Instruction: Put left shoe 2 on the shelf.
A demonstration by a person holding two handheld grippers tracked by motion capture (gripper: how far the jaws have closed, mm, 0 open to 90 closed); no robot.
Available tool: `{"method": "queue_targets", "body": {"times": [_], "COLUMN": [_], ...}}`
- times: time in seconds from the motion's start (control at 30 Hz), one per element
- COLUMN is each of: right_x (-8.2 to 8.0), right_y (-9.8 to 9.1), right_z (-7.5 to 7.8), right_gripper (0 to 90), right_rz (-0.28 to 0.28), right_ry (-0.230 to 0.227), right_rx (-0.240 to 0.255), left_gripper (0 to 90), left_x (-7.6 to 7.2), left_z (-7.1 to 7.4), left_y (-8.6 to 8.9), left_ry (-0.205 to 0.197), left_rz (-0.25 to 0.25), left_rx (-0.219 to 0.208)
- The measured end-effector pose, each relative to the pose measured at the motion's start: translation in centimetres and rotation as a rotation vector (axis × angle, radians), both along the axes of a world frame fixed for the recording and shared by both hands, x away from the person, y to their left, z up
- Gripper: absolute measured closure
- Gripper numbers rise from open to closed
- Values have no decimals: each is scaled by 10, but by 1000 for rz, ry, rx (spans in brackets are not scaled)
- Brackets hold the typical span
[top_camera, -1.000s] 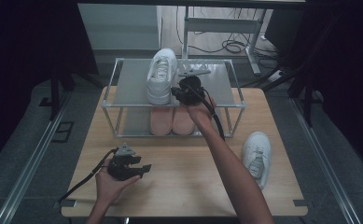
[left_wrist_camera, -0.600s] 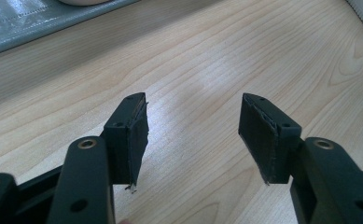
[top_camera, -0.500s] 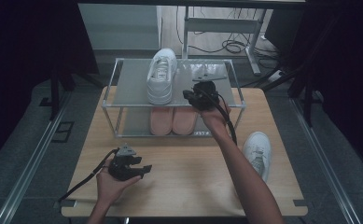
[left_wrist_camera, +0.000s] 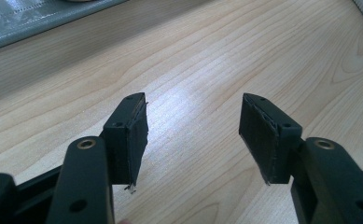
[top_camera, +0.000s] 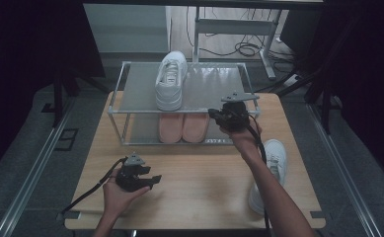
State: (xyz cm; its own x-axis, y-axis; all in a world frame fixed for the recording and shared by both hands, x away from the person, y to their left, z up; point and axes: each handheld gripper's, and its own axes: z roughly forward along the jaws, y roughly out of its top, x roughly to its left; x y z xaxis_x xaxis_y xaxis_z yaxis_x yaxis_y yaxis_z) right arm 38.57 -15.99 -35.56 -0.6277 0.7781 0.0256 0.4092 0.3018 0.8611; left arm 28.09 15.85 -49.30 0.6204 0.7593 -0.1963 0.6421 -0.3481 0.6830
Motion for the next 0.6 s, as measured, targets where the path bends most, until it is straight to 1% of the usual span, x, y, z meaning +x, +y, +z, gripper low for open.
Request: {"method": "queue_targets", "body": {"times": [0.17,0.4,0.5,0.6], "right_x": [-14,-29,-35,-42], "right_y": [-12,-25,-28,-29], "right_z": [-9,-18,-22,-29], "right_gripper": [900,900,895,896], "right_rz": [7,13,33,47], "right_ry": [8,20,32,50], "right_rx": [2,40,49,46], "left_gripper": [422,421,421,421], "left_x": [0,0,0,0], "left_z": [-1,-1,-2,-2], "left_y": [-1,-1,-2,-2], "left_ry": [8,9,8,8], "left_rz": [-6,-9,-3,-4], "left_rx": [-3,0,2,2]}}
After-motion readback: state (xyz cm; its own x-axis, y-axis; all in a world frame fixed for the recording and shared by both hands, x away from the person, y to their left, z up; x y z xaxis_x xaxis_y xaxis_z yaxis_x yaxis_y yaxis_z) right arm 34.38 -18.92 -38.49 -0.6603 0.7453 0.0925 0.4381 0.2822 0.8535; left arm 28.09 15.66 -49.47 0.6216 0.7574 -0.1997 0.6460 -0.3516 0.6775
